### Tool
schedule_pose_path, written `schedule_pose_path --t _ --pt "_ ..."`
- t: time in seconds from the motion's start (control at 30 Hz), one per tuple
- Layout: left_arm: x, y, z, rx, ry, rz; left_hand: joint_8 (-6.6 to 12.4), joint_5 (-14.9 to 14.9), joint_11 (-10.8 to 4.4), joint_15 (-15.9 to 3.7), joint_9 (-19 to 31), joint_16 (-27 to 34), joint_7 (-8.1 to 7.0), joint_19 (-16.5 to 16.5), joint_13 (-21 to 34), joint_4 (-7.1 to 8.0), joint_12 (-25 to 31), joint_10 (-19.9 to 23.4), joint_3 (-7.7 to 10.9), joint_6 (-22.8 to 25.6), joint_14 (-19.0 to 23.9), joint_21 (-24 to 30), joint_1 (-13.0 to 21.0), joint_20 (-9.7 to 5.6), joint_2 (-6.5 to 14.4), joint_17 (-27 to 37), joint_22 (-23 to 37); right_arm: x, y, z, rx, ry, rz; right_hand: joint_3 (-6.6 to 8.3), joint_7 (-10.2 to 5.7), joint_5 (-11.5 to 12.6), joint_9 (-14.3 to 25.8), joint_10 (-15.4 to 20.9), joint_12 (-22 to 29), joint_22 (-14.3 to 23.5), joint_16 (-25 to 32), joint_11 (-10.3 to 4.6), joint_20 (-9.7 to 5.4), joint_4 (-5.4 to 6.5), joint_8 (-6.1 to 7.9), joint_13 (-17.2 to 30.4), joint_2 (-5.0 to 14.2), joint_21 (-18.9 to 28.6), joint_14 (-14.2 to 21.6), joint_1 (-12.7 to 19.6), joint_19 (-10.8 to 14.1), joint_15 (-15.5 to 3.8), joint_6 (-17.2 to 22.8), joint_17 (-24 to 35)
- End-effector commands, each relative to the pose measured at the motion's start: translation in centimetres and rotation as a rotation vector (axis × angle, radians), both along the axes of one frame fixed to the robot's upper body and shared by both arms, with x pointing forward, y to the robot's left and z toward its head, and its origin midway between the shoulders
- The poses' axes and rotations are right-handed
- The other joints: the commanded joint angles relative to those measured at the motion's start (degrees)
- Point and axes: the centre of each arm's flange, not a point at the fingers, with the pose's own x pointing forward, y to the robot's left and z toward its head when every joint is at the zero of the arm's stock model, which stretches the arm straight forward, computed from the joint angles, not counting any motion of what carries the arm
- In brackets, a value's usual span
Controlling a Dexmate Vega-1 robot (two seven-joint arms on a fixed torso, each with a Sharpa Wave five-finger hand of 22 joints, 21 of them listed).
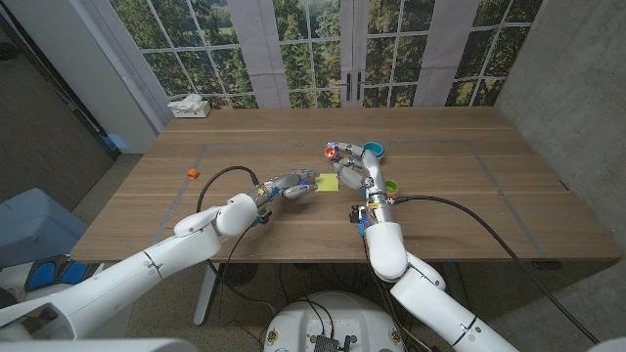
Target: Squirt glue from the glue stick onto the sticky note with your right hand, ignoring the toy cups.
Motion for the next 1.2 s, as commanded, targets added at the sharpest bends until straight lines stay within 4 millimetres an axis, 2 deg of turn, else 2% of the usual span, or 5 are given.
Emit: schedule_pose_path --t 0.03,0.33,0.9,1.0,1.2 --pt "0.1 -0.8 0.2 0.038 0.017 -0.010 -0.13 -0.2 -0.53 -1.23 0.1 0.0 -0.24 -1.1 0.3 -0.58 0.0 -0.4 -1.21 -0.3 -1.0 -0.2 -1.3 -0.26 -0.9 0.2 0.3 0.0 -0.3 0.2 0.008 0.001 0.010 0.75 6.50 0.6 0.3 3.8 0.1 0.1 -0.2 3.18 -5.12 0.31 0.23 0.2 0.59 -0.4 0.9 0.1 0.3 -2.07 6.8 0.3" --pt "0.4 -1.1 0.1 0.060 0.049 0.008 0.13 -0.2 0.03 -0.95 0.1 0.1 0.31 -2.4 0.3 -1.09 0.3 0.2 -2.93 0.7 -1.8 -0.3 -3.0 -0.29 -3.4 0.3 0.4 0.2 -0.4 0.3 0.007 0.001 0.013 0.79 6.53 0.6 0.4 3.8 0.1 0.1 -0.3 3.29 -5.12 0.32 0.14 0.2 0.58 -0.4 0.9 0.1 0.3 -2.09 6.8 0.4" --pt "0.6 -1.5 0.2 0.107 0.088 0.056 0.51 0.0 0.01 -0.39 0.1 0.3 1.20 -3.8 0.3 -1.60 0.7 1.7 -3.89 2.4 -2.0 -0.3 -3.9 0.03 -4.5 0.3 0.4 0.8 -0.5 0.7 0.009 0.017 0.039 0.84 6.55 0.7 0.5 3.8 0.0 0.1 -0.4 3.17 -5.12 0.26 0.00 0.3 0.52 -0.5 0.9 0.1 0.4 -2.13 6.8 0.5" --pt "0.6 -1.5 0.3 0.111 0.089 0.061 0.73 0.0 0.25 -0.36 0.1 0.3 1.03 -3.9 0.3 -1.61 0.9 2.5 -4.08 3.4 -2.0 -0.2 -4.2 0.06 -4.6 0.3 0.4 0.9 -0.4 0.8 0.003 0.022 0.043 0.86 6.53 0.7 0.4 3.8 0.0 0.1 -0.4 3.22 -5.12 0.28 -0.03 0.3 0.55 -0.5 0.9 0.1 0.4 -2.12 6.8 0.6" --pt "0.7 -1.6 0.4 0.120 0.101 0.065 0.88 0.1 0.62 -0.50 0.1 0.6 1.75 -4.3 0.3 -1.63 1.6 5.3 -4.45 5.0 -1.5 0.0 -4.6 0.16 -4.6 0.3 0.4 1.7 -0.3 1.2 0.003 0.072 0.061 0.89 6.50 0.7 0.5 3.8 -0.1 0.1 -0.5 3.21 -5.12 0.22 -0.07 0.4 0.50 -0.5 0.9 0.1 0.4 -2.18 6.8 0.6"
